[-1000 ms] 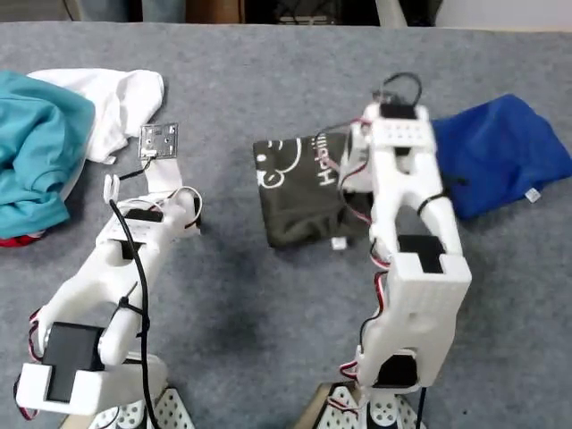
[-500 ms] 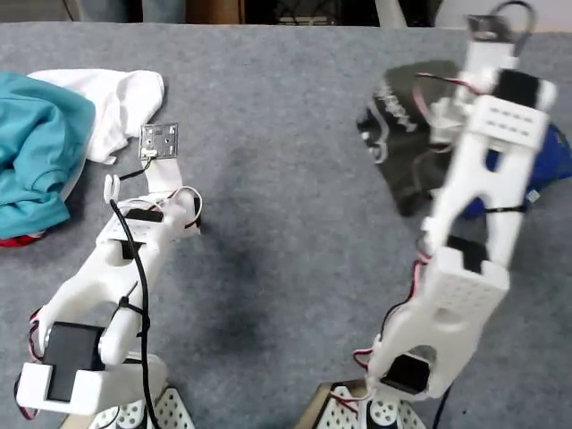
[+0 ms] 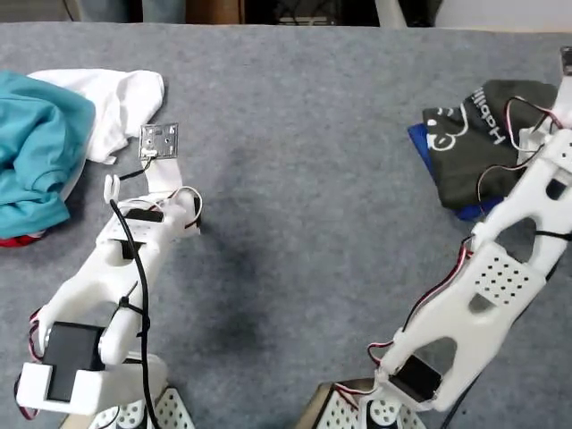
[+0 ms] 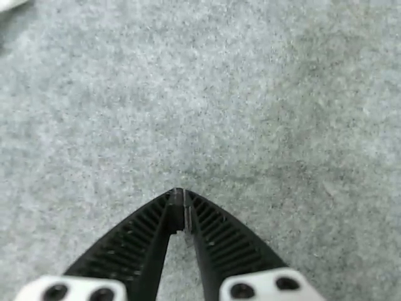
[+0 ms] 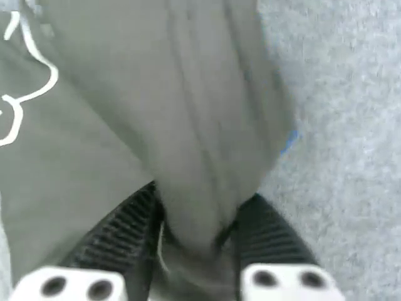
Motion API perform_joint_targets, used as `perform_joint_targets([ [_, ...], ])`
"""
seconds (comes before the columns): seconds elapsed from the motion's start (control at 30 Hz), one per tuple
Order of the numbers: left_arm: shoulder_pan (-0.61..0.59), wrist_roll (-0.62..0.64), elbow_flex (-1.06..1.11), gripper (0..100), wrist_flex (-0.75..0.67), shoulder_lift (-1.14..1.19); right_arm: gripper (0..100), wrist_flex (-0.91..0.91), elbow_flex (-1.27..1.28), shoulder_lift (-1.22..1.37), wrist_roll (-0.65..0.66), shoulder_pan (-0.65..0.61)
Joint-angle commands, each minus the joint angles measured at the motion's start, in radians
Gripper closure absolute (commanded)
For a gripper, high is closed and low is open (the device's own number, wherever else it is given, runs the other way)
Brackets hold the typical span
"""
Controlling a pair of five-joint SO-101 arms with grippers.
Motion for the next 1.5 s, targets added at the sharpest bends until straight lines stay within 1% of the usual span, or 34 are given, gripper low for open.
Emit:
perform_joint_targets([
  [0.0, -0.024, -0.005, -0.099, 88, 0.138, -0.075, 56.4, 0.064, -0.136, -0.008, -0.061, 0.011],
  [0.03, -0.053, -0.006, -0.159, 86, 0.233, -0.1, 51.7, 0.084, -0.165, -0.008, -0.061, 0.002],
  [0.07, -0.088, -0.003, -0.223, 84, 0.325, -0.124, 49.0, 0.107, -0.194, -0.008, -0.066, -0.008],
  [0.1, -0.137, -0.008, -0.295, 84, 0.402, -0.141, 48.4, 0.137, -0.223, -0.008, -0.066, -0.015],
  [0.17, -0.262, -0.021, -0.437, 84, 0.529, -0.167, 50.1, 0.201, -0.283, -0.01, -0.066, -0.038],
  [0.2, -0.334, -0.052, -0.501, 84, 0.572, -0.167, 52.0, 0.232, -0.314, -0.01, -0.066, -0.049],
  [0.27, -0.473, -0.138, -0.61, 83, 0.611, -0.149, 57.2, 0.242, -0.352, -0.01, -0.08, -0.071],
  [0.33, -0.584, -0.213, -0.671, 79, 0.606, -0.1, 63.0, 0.242, -0.381, -0.01, -0.124, -0.092],
  [0.43, -0.699, -0.276, -0.722, 76, 0.554, 0.021, 69.1, 0.242, -0.392, -0.012, -0.173, -0.138],
  [0.53, -0.754, -0.288, -0.748, 76, 0.47, 0.193, 70.1, 0.242, -0.39, -0.012, -0.219, -0.192],
  [0.63, -0.756, -0.288, -0.794, 77, 0.422, 0.362, 70.3, 0.242, -0.39, -0.012, -0.256, -0.239],
  [0.7, -0.728, -0.29, -0.849, 82, 0.422, 0.45, 70.4, 0.242, -0.392, -0.013, -0.258, -0.265],
  [0.73, -0.716, -0.29, -0.878, 86, 0.43, 0.474, 70.4, 0.242, -0.392, -0.019, -0.258, -0.276],
  [0.8, -0.7, -0.29, -0.943, 96, 0.462, 0.474, 70.4, 0.242, -0.381, -0.045, -0.258, -0.288],
  [0.83, -0.696, -0.288, -0.97, 98, 0.488, 0.466, 70.4, 0.244, -0.381, -0.061, -0.258, -0.288],
  [0.87, -0.682, -0.285, -0.995, 96, 0.525, 0.454, 70.4, 0.244, -0.381, -0.076, -0.258, -0.288],
  [0.93, -0.653, -0.288, -1.052, 97, 0.623, 0.414, 70.4, 0.244, -0.38, -0.107, -0.258, -0.287],
  [1.0, -0.608, -0.288, -1.093, 97, 0.717, 0.358, 70.4, 0.244, -0.38, -0.133, -0.258, -0.281],
  [1.13, -0.492, -0.284, -1.116, 97, 0.838, 0.216, 70.4, 0.244, -0.367, -0.17, -0.259, -0.279],
  [1.27, -0.297, -0.282, -1.104, 97, 0.979, 0.035, 70.4, 0.244, -0.338, -0.2, -0.341, -0.267],
  [1.37, -0.07, -0.281, -1.069, 97, 1.073, -0.097, 70.4, 0.244, -0.303, -0.232, -0.358, -0.262],
  [1.47, 0.177, -0.281, -1.004, 97, 1.102, -0.199, 70.4, 0.244, -0.248, -0.283, -0.358, -0.262],
])
